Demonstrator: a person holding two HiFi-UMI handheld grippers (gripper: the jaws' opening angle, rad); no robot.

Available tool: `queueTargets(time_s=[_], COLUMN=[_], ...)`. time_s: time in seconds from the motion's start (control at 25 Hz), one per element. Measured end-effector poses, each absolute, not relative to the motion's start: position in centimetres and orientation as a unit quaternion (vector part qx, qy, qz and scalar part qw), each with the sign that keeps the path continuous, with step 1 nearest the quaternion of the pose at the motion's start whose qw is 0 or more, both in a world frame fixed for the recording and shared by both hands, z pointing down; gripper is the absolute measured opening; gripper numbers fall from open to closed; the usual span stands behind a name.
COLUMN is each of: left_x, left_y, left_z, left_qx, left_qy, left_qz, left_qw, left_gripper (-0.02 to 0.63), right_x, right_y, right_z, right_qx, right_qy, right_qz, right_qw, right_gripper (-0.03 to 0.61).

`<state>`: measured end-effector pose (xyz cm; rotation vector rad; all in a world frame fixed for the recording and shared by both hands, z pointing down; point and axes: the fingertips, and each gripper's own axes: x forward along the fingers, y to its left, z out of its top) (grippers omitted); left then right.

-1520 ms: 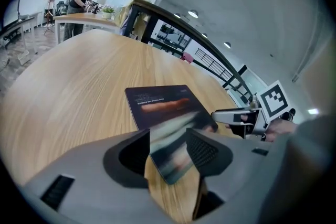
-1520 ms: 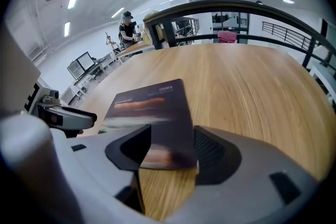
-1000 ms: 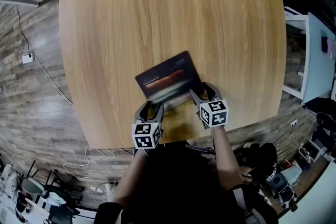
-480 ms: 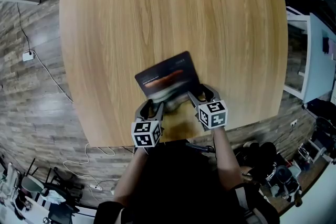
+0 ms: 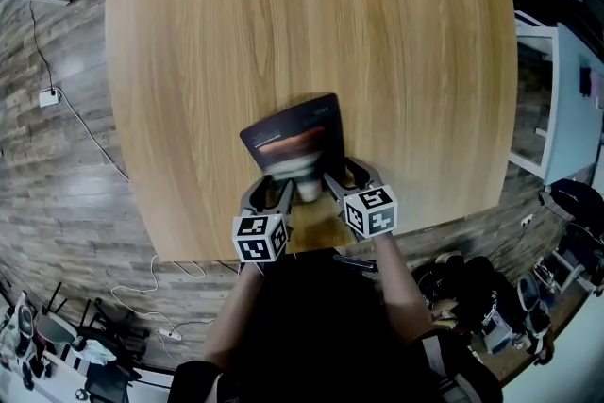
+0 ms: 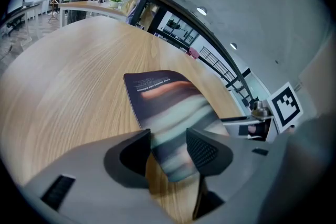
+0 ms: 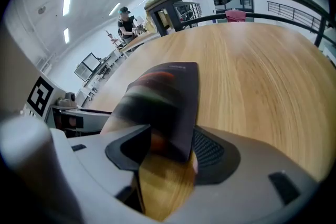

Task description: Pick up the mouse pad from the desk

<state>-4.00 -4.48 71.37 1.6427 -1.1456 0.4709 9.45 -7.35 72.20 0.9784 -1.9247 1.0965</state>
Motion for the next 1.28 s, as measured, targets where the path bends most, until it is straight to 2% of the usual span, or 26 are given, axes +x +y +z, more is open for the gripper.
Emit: queueTargets(time_s=[0.24,0.4,0.68,0.76,0.8,0.84,0.92,1.28], left_x=[-3.9,-2.7,-2.2,-2.0,-1.8,-1.7,-1.3,-0.2], left_y=[-4.4,-4.2,-4.3,-4.3,-4.4,-4.5,-4.6,-4.8], left_z=[71.3,71.3,71.2,71.0,70.9,70.9,70.9,70.2], left_qx=[0.684,0.695,0.705,0.714,0.718,0.721,0.726,0.762], left_qy=[-0.479,-0.464,-0.449,-0.442,-0.439,-0.435,-0.427,-0.372], left_qz=[0.201,0.212,0.207,0.207,0.206,0.205,0.203,0.181], left_qw=[0.512,0.507,0.508,0.502,0.5,0.499,0.499,0.498], left_gripper=[0.216,0.173,0.163,0.141,0.128,0.116,0.093,0.028], right_x=[8.9,8.2,7.5,7.2,7.0,6.7,6.3,5.3], right_y=[-7.0,-6.5,-6.0,-5.8,-5.7,-5.7,-5.6,-5.5], right_z=[72.0,72.1,71.7,71.5,71.3,71.1,70.9,70.6], right_qx=[0.368,0.354,0.337,0.328,0.323,0.318,0.312,0.28], right_qy=[-0.744,-0.752,-0.768,-0.779,-0.785,-0.79,-0.797,-0.814], right_qz=[0.446,0.434,0.426,0.41,0.404,0.401,0.394,0.394], right_qw=[0.336,0.349,0.338,0.342,0.341,0.339,0.334,0.323], right_gripper=[0.238,0.238,0.223,0.19,0.154,0.092,0.058,0.034])
